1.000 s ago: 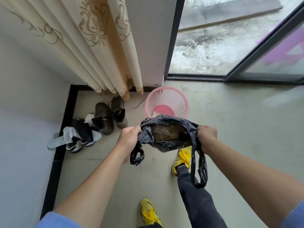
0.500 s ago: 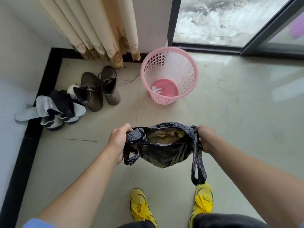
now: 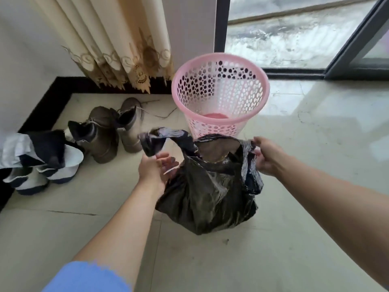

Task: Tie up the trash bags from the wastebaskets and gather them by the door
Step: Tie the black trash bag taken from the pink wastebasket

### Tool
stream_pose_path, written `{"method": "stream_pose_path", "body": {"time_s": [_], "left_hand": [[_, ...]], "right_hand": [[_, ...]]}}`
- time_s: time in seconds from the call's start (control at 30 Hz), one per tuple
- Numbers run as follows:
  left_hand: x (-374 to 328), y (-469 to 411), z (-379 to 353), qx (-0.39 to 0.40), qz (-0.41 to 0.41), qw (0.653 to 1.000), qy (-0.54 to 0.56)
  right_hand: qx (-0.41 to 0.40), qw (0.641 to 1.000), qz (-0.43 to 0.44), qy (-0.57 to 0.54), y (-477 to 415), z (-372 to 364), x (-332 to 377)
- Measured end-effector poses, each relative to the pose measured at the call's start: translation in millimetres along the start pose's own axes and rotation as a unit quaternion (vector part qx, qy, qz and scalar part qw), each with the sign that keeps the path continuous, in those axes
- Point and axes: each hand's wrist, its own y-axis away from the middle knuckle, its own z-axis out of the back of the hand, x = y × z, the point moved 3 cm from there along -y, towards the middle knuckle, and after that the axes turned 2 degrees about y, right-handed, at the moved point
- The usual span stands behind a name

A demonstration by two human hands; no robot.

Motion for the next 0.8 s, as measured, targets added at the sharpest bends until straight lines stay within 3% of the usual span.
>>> {"method": "stream_pose_path", "body": {"time_s": [0.07, 0.1, 0.17, 0.2, 0.23, 0.3, 0.37, 0.43, 0.5, 0.57, 0.63, 0.67, 0.7, 0.73, 0.8], "left_hand": [[4.9, -28.0, 1.1, -0.053, -0.088, 0.983, -0.15], [6.4, -38.9, -1.0, -0.053, -0.148, 0.953, -0.26], [14.8, -48.5, -10.7, 0.017, -0.229, 0.872, -0.433], [20.5, -46.8, -15.6, 0.067, -0.241, 0.856, -0.453], [24.8, -41.9, -18.5, 0.117, -0.23, 0.861, -0.439], [27.7, -22.2, -24.3, 0.213, -0.157, 0.896, -0.355], [27.9, 0.3, -23.6, 0.28, -0.089, 0.914, -0.28], [25.4, 20.1, -16.9, 0.318, -0.065, 0.911, -0.254], [26.2, 28.2, -9.8, 0.345, -0.055, 0.881, -0.318], [31.6, 24.4, -3.1, 0.329, -0.053, 0.802, -0.496], [32.6, 17.7, 4.9, 0.272, -0.042, 0.709, -0.649], [36.1, 17.0, 7.8, 0.255, -0.041, 0.677, -0.689], [41.4, 18.8, 9.5, 0.256, -0.053, 0.655, -0.709], [48.4, 21.3, 9.0, 0.262, -0.081, 0.643, -0.715], [61.9, 26.0, 5.5, 0.26, -0.162, 0.661, -0.685]], "right_hand": [[0.009, 0.998, 0.042, 0.041, -3.8, -4.7, 12.0], [0.018, 0.994, 0.069, 0.08, -3.6, -8.1, 18.9], [0.023, 0.966, 0.148, 0.21, -1.2, -13.6, 32.5], [0.021, 0.936, 0.196, 0.29, 1.6, -16.4, 39.3], [0.016, 0.894, 0.247, 0.373, 4.8, -18.9, 45.7], [-0.022, 0.774, 0.328, 0.542, 11.9, -19.4, 52.1], [-0.058, 0.639, 0.346, 0.684, 18.7, -12.6, 46.6], [-0.061, 0.548, 0.34, 0.762, 20.4, 0.1, 31.4], [-0.057, 0.488, 0.331, 0.806, 17.2, 13.0, 20.3], [-0.051, 0.455, 0.329, 0.826, 12.7, 20.0, 12.1], [-0.026, 0.455, 0.339, 0.823, 13.3, 13.7, 4.1], [-0.007, 0.478, 0.34, 0.81, 14.0, 8.7, -2.4], [0.013, 0.527, 0.343, 0.777, 14.0, 3.6, -8.9], [0.022, 0.606, 0.349, 0.715, 15.0, -1.1, -14.8], [0.016, 0.776, 0.35, 0.525, 16.7, -4.3, -25.1]]}}
